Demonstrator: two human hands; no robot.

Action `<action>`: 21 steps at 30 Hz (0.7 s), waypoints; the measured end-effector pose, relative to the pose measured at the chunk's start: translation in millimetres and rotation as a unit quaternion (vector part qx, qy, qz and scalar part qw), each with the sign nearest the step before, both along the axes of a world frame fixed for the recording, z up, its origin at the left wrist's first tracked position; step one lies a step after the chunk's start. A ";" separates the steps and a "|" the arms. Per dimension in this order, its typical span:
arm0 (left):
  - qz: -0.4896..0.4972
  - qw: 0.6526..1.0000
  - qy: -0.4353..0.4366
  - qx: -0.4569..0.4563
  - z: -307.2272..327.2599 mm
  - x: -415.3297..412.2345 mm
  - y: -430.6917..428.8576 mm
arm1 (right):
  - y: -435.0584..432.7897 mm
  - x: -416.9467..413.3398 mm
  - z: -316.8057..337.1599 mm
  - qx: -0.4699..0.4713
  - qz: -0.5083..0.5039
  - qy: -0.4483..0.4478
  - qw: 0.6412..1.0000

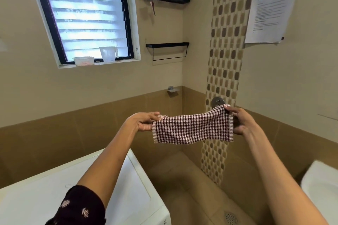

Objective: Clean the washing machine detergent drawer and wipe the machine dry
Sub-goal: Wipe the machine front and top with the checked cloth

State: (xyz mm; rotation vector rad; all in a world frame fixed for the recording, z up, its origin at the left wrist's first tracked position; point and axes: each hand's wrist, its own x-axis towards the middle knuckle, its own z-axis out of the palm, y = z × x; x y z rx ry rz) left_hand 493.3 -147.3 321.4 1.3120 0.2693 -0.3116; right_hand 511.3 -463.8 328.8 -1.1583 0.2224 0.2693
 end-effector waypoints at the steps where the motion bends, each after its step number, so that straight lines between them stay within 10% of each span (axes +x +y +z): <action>1: -0.006 0.999 0.021 0.025 -0.4 -1.1 -0.6 | 0.0 0.3 -0.7 0.010 0.002 0.000 1.000; 6: -0.025 0.986 0.098 0.133 0.1 -7.3 -4.2 | 2.0 3.0 -5.1 0.025 0.010 0.003 1.000; 21: 0.147 0.982 -0.114 -0.031 12.6 -5.4 -2.0 | 3.4 22.3 -3.8 -0.068 -0.038 -0.011 0.997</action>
